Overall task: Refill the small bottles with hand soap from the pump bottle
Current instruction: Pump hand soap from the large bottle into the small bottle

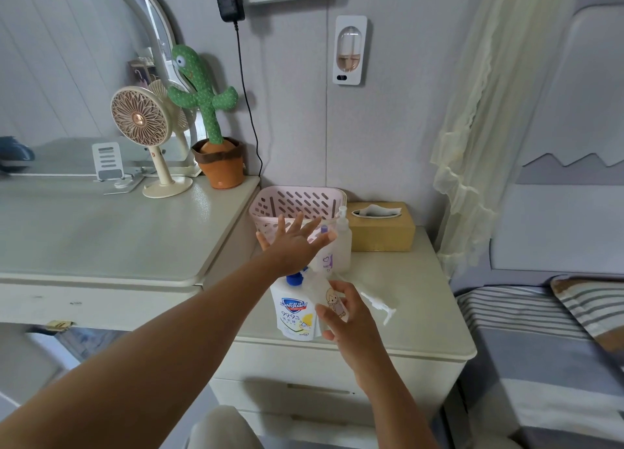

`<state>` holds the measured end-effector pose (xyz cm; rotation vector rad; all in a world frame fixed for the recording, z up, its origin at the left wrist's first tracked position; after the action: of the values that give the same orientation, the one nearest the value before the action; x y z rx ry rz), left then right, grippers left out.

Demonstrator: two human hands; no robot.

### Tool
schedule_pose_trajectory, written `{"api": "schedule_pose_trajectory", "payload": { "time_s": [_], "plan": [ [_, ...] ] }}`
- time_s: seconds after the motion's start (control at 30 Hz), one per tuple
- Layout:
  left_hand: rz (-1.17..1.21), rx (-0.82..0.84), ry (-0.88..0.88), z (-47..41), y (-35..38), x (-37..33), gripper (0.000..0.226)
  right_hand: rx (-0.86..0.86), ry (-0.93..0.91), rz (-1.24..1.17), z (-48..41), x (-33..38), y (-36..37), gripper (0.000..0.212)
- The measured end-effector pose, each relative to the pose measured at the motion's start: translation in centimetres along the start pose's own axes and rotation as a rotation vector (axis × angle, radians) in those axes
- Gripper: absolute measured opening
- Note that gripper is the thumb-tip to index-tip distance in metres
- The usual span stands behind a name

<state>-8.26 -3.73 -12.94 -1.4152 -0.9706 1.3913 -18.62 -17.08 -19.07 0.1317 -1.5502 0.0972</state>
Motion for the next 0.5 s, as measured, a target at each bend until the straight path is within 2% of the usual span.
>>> {"api": "schedule_pose_trajectory", "payload": {
  "time_s": [0.5],
  "plan": [
    [-0.004,0.015,0.002,0.06,-0.24,0.03,0.070,0.011,-0.004,-0.007,0.28,0.03,-0.11,0.034]
  ]
}}
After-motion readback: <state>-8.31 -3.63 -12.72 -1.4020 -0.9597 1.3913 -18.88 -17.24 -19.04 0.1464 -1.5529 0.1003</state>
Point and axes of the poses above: each hand's wrist, its own z-axis away from the middle knuckle, its own y-axis out of the palm, x = y × z, the point moved 1 cm from there along -z, towards the middle knuckle, and after that the axes turned 2 degrees about y, right-handed, at the moved point
